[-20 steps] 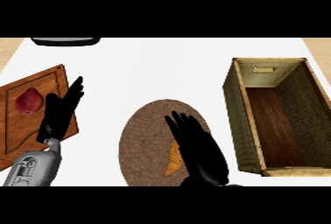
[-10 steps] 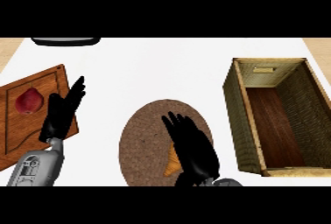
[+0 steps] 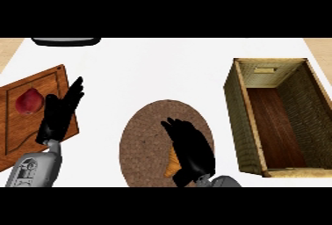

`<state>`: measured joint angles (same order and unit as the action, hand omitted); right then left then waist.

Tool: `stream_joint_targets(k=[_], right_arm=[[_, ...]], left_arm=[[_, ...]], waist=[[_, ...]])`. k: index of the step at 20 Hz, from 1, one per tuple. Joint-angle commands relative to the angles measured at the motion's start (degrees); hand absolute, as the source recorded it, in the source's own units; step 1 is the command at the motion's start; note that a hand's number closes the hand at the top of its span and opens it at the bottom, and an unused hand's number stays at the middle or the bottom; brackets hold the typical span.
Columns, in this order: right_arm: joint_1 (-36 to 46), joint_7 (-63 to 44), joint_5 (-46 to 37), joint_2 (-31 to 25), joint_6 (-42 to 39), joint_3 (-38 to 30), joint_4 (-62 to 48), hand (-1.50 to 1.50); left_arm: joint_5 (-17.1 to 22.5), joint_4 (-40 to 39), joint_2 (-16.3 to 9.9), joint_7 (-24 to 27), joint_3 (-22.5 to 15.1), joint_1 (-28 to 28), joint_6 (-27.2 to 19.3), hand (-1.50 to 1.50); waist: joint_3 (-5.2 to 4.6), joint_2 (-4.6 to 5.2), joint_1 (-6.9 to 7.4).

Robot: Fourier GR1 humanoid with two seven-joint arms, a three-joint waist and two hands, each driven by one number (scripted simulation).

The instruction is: Pick the croissant from the placemat and place it in the basket

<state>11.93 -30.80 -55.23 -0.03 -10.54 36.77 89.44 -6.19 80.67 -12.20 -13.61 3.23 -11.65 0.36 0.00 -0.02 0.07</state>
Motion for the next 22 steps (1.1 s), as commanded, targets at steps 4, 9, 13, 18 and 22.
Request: stream_joint_targets(k=[4,9,13,18,22], right_arm=[[3.48,8.63,-5.54,-1.49,4.87,-0.49,-9.74,1.5],[2.02,9.55,-9.54,-2.92,2.96,0.69,-4.88,1.5],[5.59,4.2,-12.2,-0.06,-0.33,-0.39,-5.93,1.5],[15.75,-25.35,-2.84,0.0,-8.39,2.12,-6.58,1.5],[29.38,-35.96,5.79,0.02,-9.58,6.54,-8.8,1.5]], left_arm=[[-1.14,-1.87,0.26,2.37,0.06,0.79,0.5,0.0],[0.85,-2.41,0.04,2.57,1.95,-0.01,2.32,0.0],[-1.14,3.52,1.04,-1.21,0.4,2.48,0.37,0.0],[-0.74,-1.92,0.8,0.42,0.35,-2.22,1.64,0.0],[-2.11,-3.71,2.25,0.61,-0.63,-3.24,0.39,0.0]], waist=[[0.0,0.08,0.15],[-0.01,0.02,-0.02],[0.0,-0.03,0.27],[-0.14,0.16,1.72],[-0.06,0.16,1.92]])
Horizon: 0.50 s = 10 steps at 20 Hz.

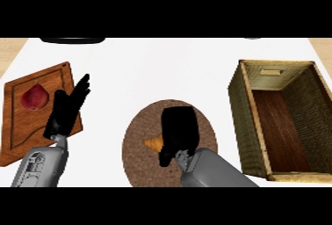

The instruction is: Pick the croissant from the placemat and place it in the basket

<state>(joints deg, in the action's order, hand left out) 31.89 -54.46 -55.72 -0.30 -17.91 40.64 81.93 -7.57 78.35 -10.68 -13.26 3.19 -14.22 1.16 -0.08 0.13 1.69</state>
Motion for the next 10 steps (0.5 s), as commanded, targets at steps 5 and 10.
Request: stream_joint_targets(k=[5,10], right_arm=[[12.41,-16.07,13.51,0.28,11.5,-0.02,3.41,1.5],[21.19,-19.08,14.97,0.27,16.26,-7.76,11.44,1.5]], left_arm=[[1.01,-0.41,-1.55,-0.51,1.35,-1.04,1.5,0.0],[0.7,0.99,-1.0,0.74,0.22,2.24,1.87,0.0]], waist=[[0.04,-0.14,0.69],[0.04,-0.75,0.57]])
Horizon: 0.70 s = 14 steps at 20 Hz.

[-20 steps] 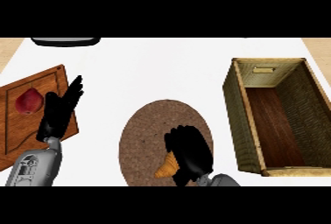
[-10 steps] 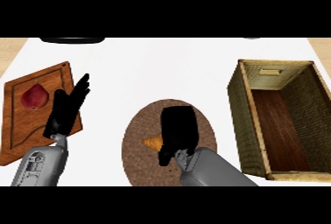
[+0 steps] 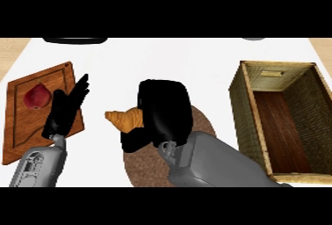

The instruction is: Pick the croissant from the placemat and place it in the basket

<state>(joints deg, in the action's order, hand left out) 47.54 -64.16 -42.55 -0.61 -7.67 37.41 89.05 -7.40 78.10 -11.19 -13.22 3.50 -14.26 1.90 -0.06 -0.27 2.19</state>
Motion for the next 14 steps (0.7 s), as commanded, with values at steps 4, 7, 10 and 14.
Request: stream_joint_targets(k=[4,7,10,14], right_arm=[[13.0,-13.71,-0.13,0.58,8.89,-9.29,6.5,1.5],[21.6,-19.49,-0.52,0.58,8.51,-9.76,7.2,1.5],[28.72,-20.73,-0.1,0.58,4.72,-15.75,4.97,1.5],[35.6,-20.4,-0.7,0.58,2.71,-21.47,-0.49,1.5]], left_arm=[[0.51,0.69,-0.31,-1.23,0.67,0.31,0.08,0.0],[0.2,-0.17,-0.54,-0.66,0.45,-0.38,0.45,0.0],[-0.62,-0.31,1.35,0.42,-0.39,1.25,-1.19,0.0],[-0.68,-0.8,0.39,-0.75,0.26,-0.36,-0.97,0.0]], waist=[[-0.02,-0.44,-0.81],[-0.13,-0.69,-0.7],[-0.13,-0.63,-1.23],[-0.1,-0.41,-1.7]])
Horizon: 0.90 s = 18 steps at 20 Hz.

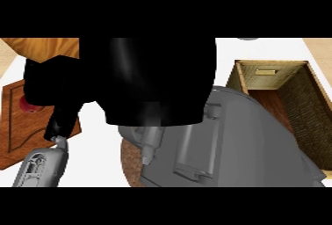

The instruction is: Pick the croissant from the placemat and place it in the basket

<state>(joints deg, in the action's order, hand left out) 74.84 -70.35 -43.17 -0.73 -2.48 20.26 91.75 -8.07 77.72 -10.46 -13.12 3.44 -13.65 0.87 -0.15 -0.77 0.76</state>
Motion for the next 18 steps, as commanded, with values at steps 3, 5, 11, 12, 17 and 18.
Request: stream_joint_targets(k=[3,5,11,12,17,18], right_arm=[[13.3,-12.77,-1.56,0.69,-4.81,-10.14,-7.77,1.5],[15.66,-13.18,-1.39,-0.66,-7.09,-12.77,-7.72,1.5],[17.42,-7.02,-2.89,-8.69,-17.13,-13.2,-19.72,1.5],[16.54,-7.48,-4.59,-7.29,-16.43,-11.42,-21.77,1.5],[15.11,-3.14,-3.54,-14.43,-24.9,-12.5,-26.29,1.5],[13.28,-2.32,-2.81,-15.03,-23.9,-13.81,-24.73,1.5]], left_arm=[[1.35,0.27,-0.02,-0.03,0.7,0.62,0.92,0.0],[0.63,-0.43,-1.62,1.48,1.39,1.05,1.02,0.0],[1.27,0.19,-0.22,-0.06,1.49,0.91,0.2,0.0],[0.71,1.08,-1.28,-0.22,1.44,0.69,0.44,0.0],[0.88,0.69,-2.04,0.25,2.15,2.5,0.77,0.0],[1.14,0.17,-1.21,1.16,2.24,2.71,0.34,0.0]], waist=[[0.0,0.04,-0.28],[0.04,-0.05,-0.83],[-0.01,-0.07,-1.78],[-0.01,-0.01,-1.35],[0.06,-0.25,-2.46],[0.12,-0.03,-2.53]])
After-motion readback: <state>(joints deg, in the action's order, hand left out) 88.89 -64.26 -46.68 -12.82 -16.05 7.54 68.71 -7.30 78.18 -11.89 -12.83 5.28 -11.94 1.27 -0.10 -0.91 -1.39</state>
